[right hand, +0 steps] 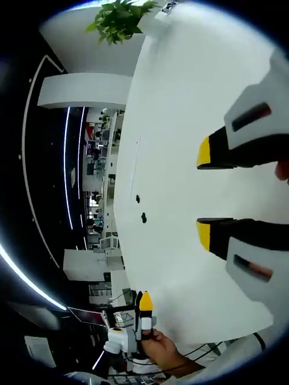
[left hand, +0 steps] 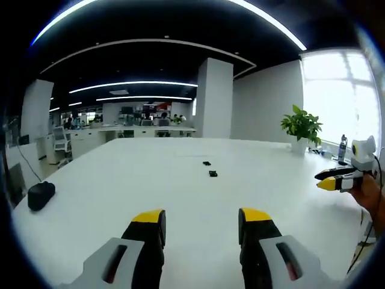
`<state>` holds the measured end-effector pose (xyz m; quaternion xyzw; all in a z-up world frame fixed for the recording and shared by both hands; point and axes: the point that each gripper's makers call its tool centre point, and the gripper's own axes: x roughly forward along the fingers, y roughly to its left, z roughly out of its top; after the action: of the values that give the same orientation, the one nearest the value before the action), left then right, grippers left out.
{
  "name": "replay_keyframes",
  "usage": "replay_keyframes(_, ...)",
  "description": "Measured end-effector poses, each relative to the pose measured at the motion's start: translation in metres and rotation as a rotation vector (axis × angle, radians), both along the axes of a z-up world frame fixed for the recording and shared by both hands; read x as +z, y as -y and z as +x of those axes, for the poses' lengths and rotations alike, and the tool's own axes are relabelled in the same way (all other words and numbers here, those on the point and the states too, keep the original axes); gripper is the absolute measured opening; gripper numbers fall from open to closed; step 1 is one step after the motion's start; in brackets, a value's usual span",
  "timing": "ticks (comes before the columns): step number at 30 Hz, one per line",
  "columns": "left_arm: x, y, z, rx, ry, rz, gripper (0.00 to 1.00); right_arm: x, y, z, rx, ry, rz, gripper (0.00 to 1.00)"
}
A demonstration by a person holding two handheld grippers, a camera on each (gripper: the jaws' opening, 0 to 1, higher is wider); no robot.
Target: Snap the two parts of the plastic buckle together until the buckle closes and remains connected.
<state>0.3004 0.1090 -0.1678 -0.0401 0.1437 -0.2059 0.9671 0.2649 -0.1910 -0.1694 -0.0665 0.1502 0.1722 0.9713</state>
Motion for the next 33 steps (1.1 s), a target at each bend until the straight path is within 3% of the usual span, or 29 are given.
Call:
replay_keyframes(13,-0.003,0.002,0.002,-0.004,-0.006,0.000,0.48,-0.004,0.000,-0.001,0.008,-0.012,-0.010,0.37)
replay_keyframes(33,-0.003,0.004,0.004,-0.018,-0.009,0.013,0.46,-0.004,0.005,0.010,0.018,-0.006,-0.029,0.35)
